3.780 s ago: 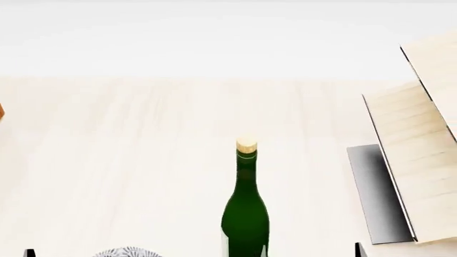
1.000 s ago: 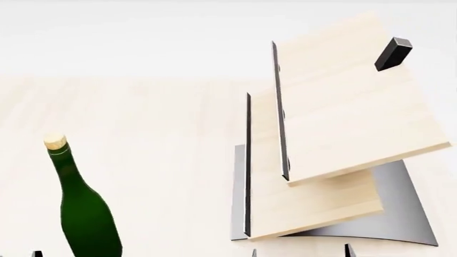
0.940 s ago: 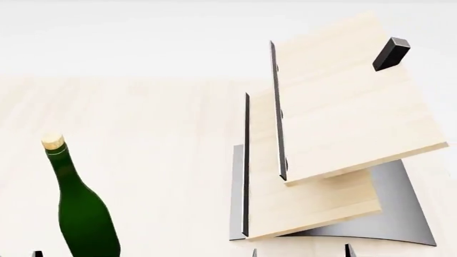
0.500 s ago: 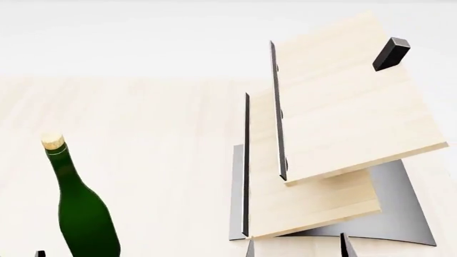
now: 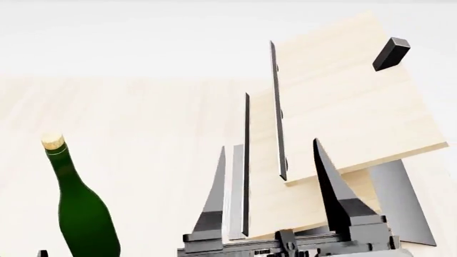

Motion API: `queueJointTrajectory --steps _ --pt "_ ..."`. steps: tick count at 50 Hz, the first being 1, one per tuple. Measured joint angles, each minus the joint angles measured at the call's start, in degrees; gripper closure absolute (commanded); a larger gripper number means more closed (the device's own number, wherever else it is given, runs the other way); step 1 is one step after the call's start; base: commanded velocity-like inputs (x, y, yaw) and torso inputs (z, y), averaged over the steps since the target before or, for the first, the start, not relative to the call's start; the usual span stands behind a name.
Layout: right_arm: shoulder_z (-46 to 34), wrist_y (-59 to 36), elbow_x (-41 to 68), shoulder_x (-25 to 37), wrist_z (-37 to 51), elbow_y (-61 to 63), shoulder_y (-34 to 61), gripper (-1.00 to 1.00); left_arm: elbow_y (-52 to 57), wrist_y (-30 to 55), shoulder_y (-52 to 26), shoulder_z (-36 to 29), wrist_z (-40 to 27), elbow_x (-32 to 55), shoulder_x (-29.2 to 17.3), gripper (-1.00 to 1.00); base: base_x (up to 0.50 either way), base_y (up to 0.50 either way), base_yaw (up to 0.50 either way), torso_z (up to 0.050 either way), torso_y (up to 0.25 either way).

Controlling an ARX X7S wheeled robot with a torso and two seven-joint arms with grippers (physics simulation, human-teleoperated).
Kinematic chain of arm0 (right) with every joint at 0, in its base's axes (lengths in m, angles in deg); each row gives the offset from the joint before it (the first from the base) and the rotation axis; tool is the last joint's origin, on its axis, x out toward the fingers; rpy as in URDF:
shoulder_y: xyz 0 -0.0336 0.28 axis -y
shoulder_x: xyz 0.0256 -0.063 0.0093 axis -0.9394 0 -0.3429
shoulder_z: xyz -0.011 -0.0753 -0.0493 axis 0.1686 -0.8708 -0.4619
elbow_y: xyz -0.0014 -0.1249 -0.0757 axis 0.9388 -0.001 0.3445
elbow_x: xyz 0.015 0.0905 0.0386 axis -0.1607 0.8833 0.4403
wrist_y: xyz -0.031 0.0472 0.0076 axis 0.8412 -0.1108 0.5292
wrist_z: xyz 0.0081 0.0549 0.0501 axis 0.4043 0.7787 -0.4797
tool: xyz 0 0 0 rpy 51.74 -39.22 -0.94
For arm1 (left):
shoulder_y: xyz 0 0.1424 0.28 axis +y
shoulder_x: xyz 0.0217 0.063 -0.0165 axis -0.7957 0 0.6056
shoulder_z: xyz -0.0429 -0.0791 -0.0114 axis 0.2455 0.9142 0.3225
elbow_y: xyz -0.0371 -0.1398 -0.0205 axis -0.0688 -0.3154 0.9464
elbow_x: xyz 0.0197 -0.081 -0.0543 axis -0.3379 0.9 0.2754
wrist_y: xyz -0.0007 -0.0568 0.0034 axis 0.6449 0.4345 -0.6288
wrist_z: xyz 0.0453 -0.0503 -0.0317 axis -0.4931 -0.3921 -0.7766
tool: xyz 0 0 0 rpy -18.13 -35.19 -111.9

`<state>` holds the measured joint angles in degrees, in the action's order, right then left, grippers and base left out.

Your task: Put the wine bottle on the wine rack.

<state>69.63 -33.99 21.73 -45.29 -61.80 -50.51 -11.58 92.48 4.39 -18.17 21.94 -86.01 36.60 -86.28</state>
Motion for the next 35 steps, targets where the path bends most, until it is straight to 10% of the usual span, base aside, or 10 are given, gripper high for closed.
queueJointTrajectory --steps 35 --pt "3.02 -54.28 29.22 -3.38 -17.45 -8.63 42.49 -1.00 0.04 0.39 -0.41 -0.14 -0.75 0.41 -0.61 -1.00 0.00 0.00 0.00 0.000 0.000"
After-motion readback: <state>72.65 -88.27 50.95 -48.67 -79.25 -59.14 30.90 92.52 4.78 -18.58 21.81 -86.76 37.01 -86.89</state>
